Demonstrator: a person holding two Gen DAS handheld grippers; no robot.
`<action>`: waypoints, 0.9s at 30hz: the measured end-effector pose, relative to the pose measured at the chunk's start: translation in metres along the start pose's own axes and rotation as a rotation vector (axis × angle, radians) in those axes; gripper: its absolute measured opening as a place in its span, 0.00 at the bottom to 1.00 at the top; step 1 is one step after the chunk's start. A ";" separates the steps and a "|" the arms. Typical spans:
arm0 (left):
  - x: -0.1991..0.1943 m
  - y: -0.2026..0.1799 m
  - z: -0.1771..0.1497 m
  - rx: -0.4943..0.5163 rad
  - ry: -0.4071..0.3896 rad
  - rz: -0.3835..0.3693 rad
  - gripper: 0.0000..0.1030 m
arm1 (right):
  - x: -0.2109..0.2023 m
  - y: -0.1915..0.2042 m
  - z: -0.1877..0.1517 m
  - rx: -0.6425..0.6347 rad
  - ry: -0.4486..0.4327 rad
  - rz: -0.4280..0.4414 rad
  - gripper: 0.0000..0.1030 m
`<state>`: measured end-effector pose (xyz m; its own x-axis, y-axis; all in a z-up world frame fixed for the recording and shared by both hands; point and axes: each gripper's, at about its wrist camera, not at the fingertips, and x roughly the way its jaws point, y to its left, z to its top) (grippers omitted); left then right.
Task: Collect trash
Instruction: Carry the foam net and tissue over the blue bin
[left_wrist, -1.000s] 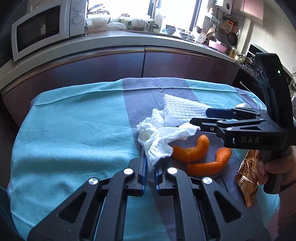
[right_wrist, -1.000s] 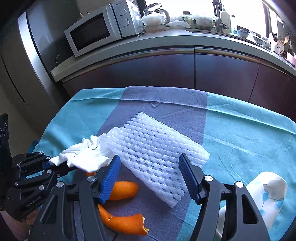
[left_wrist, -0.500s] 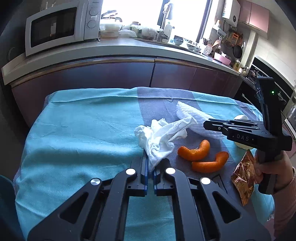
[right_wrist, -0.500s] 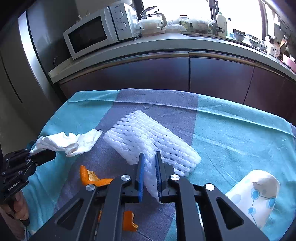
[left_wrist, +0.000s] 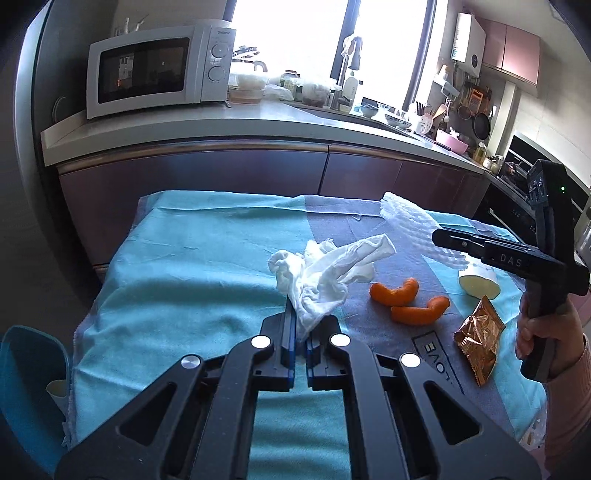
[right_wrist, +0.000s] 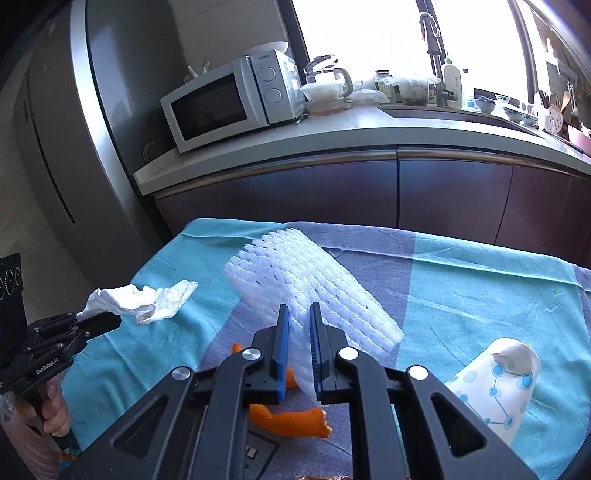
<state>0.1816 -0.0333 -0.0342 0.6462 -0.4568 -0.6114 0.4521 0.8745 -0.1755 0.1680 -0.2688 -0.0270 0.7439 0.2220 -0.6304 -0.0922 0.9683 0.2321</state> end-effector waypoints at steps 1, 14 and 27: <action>-0.005 0.002 -0.002 -0.002 -0.004 0.002 0.04 | -0.003 0.004 -0.001 -0.001 -0.007 0.012 0.09; -0.071 0.043 -0.028 -0.035 -0.061 0.056 0.04 | -0.020 0.067 -0.019 -0.041 -0.043 0.193 0.09; -0.122 0.077 -0.055 -0.108 -0.103 0.121 0.04 | -0.011 0.123 -0.034 -0.094 -0.004 0.321 0.09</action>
<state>0.1036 0.0988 -0.0155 0.7537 -0.3563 -0.5522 0.3022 0.9341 -0.1901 0.1263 -0.1486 -0.0171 0.6697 0.5169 -0.5331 -0.3826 0.8555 0.3489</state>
